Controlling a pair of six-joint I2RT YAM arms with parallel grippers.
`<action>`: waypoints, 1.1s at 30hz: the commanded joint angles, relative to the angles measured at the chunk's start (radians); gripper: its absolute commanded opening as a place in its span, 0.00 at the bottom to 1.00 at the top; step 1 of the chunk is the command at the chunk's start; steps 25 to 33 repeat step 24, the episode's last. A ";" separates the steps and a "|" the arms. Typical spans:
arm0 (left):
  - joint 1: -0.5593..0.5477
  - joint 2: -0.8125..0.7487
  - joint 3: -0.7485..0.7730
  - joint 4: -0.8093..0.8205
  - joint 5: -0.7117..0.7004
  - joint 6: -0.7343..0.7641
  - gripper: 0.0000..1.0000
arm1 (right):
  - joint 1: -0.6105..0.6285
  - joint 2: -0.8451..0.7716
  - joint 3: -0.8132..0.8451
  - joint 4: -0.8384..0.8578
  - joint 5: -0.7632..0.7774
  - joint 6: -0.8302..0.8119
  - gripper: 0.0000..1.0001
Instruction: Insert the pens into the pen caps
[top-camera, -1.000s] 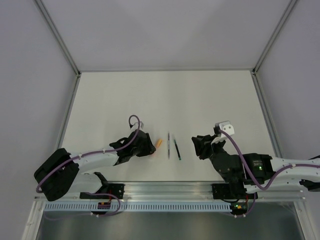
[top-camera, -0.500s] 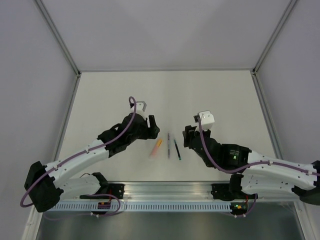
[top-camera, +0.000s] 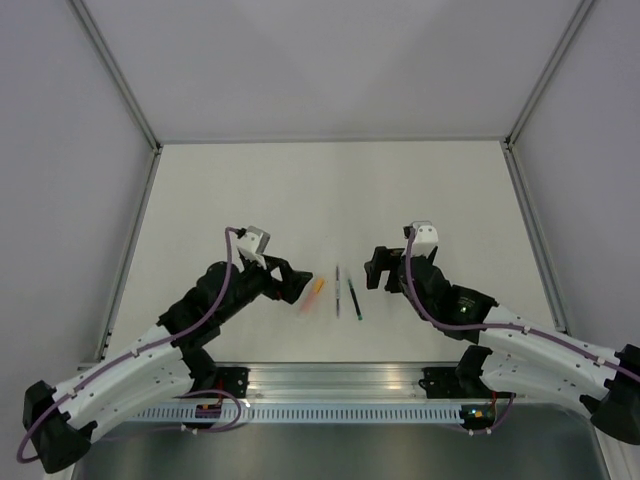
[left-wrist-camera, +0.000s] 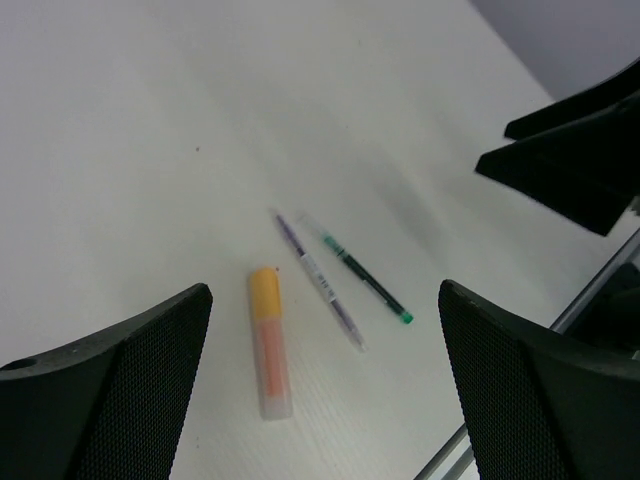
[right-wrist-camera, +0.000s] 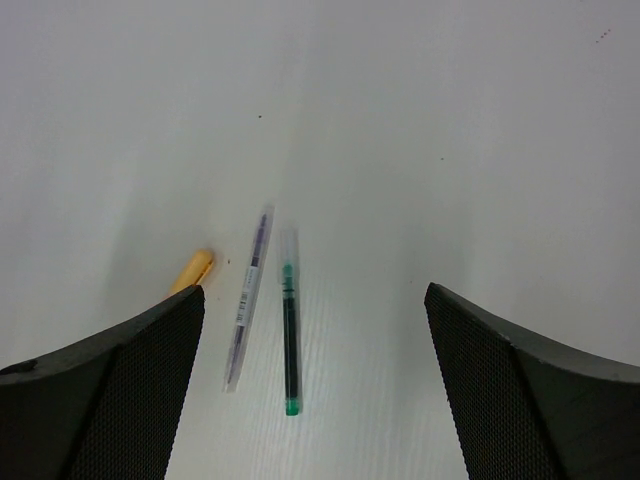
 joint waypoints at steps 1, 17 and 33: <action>0.000 -0.082 -0.038 0.115 0.037 0.056 1.00 | -0.003 -0.026 -0.023 0.093 -0.042 0.087 0.98; 0.000 -0.110 -0.040 0.085 0.025 0.058 1.00 | -0.003 -0.083 -0.013 0.055 -0.035 0.110 0.98; -0.002 -0.115 -0.041 0.085 0.029 0.059 1.00 | -0.003 -0.078 -0.010 0.053 -0.009 0.106 0.98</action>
